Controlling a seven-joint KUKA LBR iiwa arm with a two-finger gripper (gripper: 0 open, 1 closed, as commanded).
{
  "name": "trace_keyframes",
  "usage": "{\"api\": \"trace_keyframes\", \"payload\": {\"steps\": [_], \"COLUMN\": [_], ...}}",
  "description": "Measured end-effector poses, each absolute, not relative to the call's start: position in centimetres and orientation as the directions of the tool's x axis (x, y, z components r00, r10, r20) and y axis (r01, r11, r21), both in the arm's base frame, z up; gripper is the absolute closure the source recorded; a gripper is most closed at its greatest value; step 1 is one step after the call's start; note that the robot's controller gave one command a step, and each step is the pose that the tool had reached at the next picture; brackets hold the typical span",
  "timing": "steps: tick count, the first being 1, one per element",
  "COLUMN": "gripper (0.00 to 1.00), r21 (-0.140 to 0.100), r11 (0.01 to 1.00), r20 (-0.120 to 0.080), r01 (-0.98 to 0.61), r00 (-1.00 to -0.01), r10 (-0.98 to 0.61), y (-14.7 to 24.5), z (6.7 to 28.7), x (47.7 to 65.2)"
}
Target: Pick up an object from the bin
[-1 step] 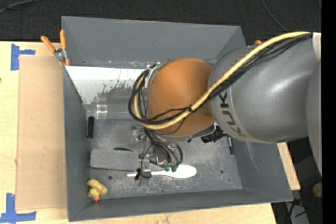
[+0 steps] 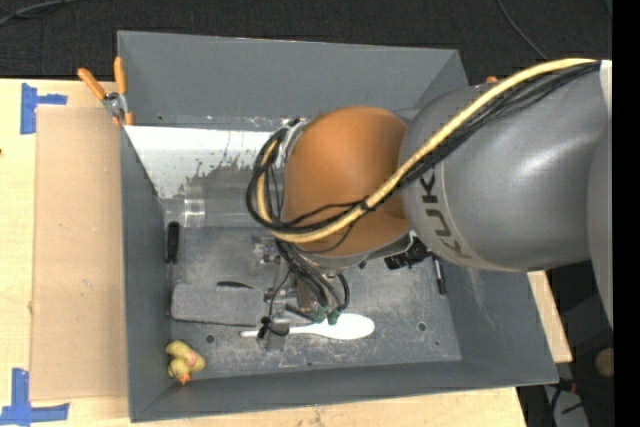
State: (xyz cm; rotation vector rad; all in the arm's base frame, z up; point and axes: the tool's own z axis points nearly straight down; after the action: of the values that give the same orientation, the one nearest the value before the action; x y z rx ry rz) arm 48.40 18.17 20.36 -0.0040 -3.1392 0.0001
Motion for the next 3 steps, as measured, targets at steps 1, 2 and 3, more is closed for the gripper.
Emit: {"api": "trace_keyframes", "payload": {"steps": [1,2,3], "gripper": [0.00,0.00,0.00], "r21": [0.001,0.000,0.000], "r11": [0.996,0.944,0.999], "r20": [0.001,0.001,0.003], "r01": [0.085,0.331,0.053], "r00": [-0.996,-0.944,-0.999], "r10": [0.085,0.331,0.053], "y": [20.0,22.5,24.4], "z": [12.9,6.7,6.9], "x": [51.2,52.6,52.8]}}
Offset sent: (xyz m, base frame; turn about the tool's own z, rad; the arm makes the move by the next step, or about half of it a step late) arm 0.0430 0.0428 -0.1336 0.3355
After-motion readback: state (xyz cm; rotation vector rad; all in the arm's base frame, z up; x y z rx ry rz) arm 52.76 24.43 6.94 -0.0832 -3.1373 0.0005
